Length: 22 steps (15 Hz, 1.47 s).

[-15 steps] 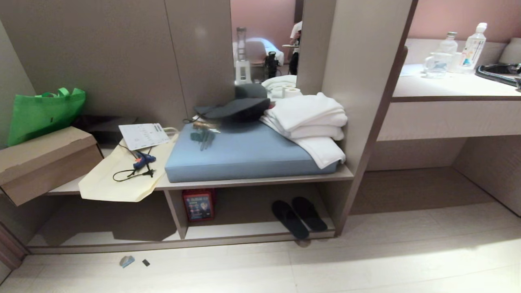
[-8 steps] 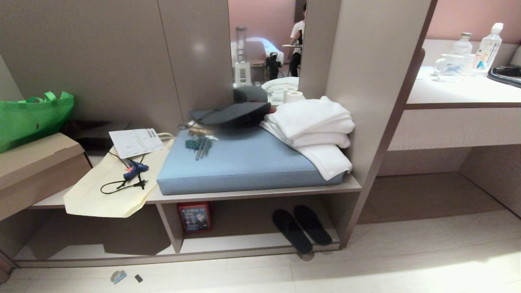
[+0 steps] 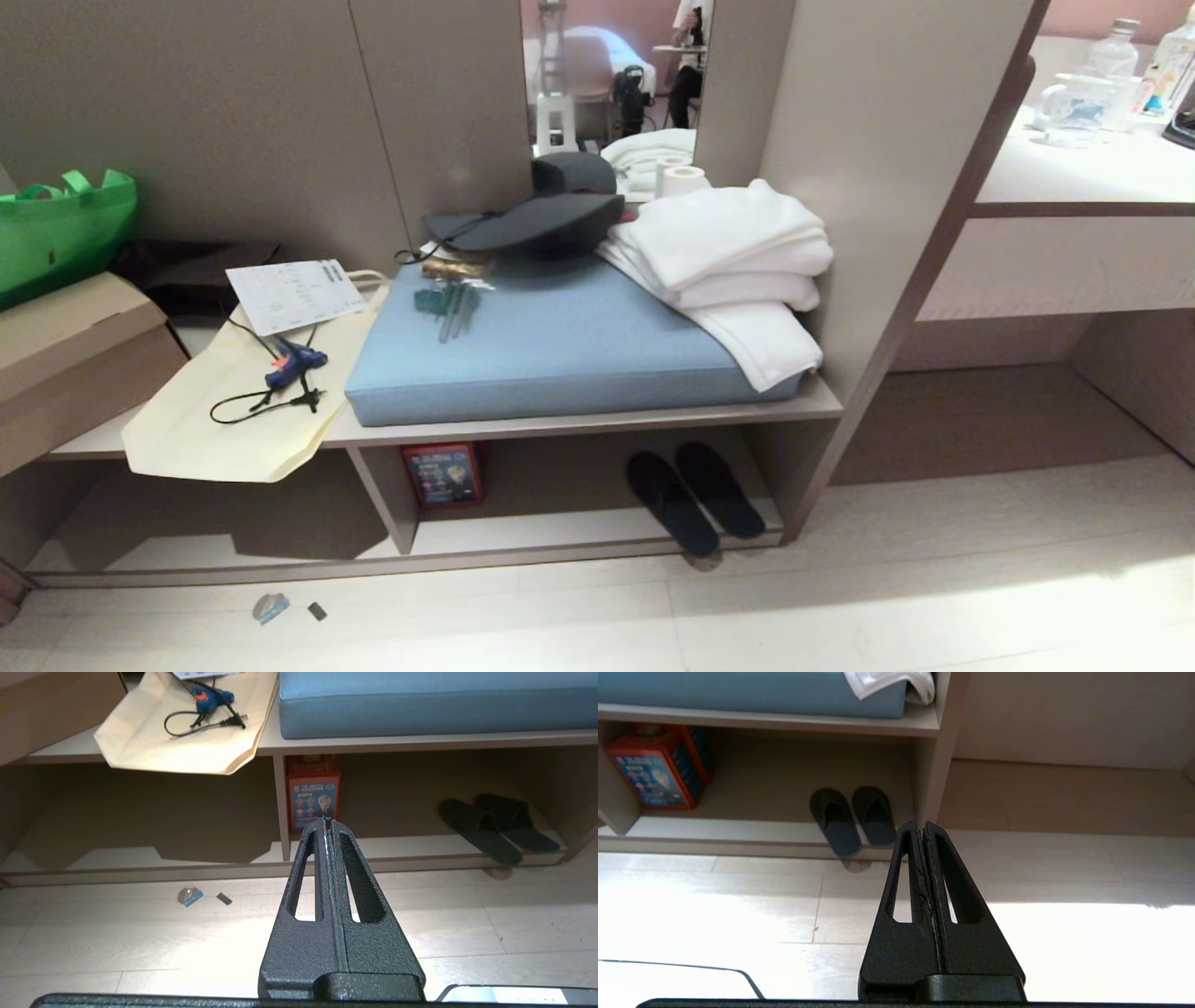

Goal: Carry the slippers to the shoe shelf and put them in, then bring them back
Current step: Pick up the slippers in the shoe cabinet

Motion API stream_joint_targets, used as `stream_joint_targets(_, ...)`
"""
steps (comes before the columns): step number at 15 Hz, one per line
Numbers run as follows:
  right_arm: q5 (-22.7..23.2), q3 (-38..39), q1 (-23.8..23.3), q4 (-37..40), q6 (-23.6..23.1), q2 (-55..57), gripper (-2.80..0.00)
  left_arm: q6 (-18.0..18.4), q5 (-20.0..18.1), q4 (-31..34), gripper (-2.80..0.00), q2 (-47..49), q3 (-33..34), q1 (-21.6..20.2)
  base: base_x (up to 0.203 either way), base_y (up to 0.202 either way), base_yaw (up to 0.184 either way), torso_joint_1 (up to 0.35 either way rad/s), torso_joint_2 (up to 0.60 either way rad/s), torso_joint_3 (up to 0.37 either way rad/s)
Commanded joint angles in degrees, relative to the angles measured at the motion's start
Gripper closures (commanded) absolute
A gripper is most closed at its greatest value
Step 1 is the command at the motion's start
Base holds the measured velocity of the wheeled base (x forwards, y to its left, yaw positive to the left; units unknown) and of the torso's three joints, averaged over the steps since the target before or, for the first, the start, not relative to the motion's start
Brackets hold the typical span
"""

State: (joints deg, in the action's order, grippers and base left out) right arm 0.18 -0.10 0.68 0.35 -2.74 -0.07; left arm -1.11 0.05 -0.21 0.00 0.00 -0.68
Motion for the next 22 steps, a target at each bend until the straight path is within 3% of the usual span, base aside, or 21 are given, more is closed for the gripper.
stream_joint_targets(1, 0.0, 0.0, 0.0, 0.0, -0.1, 0.1, 0.0, 0.0, 0.0, 0.0, 0.0, 0.1, 0.0, 0.0, 0.0, 0.0, 0.0, -0.001, 0.0, -0.201)
stream_joint_targets(22, 0.1, 0.0, 0.0, 0.0, -0.2, 0.1, 0.0, 0.0, 0.0, 0.0, 0.0, 0.1, 0.0, 0.0, 0.0, 0.0, 0.0, 0.002, 0.0, -0.199)
